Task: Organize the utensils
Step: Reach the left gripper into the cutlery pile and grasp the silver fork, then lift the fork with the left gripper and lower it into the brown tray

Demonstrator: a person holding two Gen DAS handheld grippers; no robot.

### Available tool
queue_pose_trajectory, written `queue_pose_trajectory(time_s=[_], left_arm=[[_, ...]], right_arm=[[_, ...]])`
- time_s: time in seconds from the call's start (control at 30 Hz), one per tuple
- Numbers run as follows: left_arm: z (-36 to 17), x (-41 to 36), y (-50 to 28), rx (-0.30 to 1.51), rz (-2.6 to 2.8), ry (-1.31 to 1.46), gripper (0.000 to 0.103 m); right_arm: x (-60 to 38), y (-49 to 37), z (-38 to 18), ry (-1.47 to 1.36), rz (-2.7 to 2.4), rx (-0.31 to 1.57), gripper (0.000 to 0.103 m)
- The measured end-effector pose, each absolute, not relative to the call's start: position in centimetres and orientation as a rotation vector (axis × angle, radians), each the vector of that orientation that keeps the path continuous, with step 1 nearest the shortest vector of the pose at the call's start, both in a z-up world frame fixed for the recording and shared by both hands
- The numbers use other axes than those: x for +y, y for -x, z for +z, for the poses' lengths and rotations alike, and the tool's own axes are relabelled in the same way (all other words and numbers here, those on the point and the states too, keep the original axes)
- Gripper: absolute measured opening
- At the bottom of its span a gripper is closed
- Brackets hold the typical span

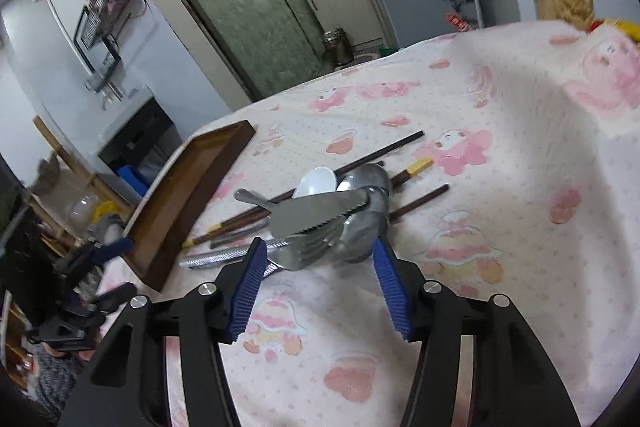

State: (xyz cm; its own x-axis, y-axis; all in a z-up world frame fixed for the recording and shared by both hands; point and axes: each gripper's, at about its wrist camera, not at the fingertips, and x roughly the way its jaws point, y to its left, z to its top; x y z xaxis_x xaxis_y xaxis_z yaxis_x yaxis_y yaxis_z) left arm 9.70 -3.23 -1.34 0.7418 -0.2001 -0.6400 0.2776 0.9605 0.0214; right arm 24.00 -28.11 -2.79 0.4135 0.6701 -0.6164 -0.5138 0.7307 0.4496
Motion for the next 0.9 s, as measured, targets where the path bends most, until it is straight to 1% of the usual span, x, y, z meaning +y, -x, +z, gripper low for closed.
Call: queue_pose_trajectory(time_s=[0.03,0.1,0.17,0.2,0.23,0.3,0.4,0.63,0.8,0.9], left_arm=[[-1.4,-3.4,-9.9,0.693,-0.271,-0.125,0.066],[-1.7,-3.8,-10.6,0.711,-0.289,-0.130,0.065],[-2.1,-4.1,-11.2,0.732,-0.310,-0.130,0.065],[-2.4,-4.2,-11.4,0.744,-0.313,-0.132,0.065],[-2.6,-4.3,-11.6,0.751,-0.317,-0.134,0.065],[-2.9,-4.5,-11.5,0.757,-0.330,-0.138,0.064],[-3.1,-5.1,-11.4,0.764,-0.352,-0.155,0.058],[-3.7,-6.2,-12.2,0.784,-0.365,-0.172,0.058],[-4.3,-6.8,-13.2,0.795,-0.355,-0.174,0.055],[-4.4,-7.2,-13.5,0.803,-0.362,-0.177,0.045]], right_arm=[[-28.0,-24.2,-2.9,-0.213,0.757,0.877,0.049],[-27.6,-24.6,-3.3,-0.220,0.760,0.906,0.045],[-27.1,-25.1,-3.6,-0.222,0.764,0.930,0.038],[-26.9,-25.3,-3.9,-0.226,0.766,0.939,0.027],[-26.8,-25.5,-4.0,-0.228,0.766,0.943,0.019],[-26.6,-25.7,-4.2,-0.229,0.764,0.942,0.012],[-27.3,-25.8,-4.2,-0.279,0.799,0.947,0.009],[-28.8,-24.1,-2.0,-0.312,0.921,0.931,0.003],[-29.7,-22.6,-0.1,-0.292,0.964,0.914,0.002],[-30.0,-22.2,0.3,-0.292,0.982,0.918,0.003]])
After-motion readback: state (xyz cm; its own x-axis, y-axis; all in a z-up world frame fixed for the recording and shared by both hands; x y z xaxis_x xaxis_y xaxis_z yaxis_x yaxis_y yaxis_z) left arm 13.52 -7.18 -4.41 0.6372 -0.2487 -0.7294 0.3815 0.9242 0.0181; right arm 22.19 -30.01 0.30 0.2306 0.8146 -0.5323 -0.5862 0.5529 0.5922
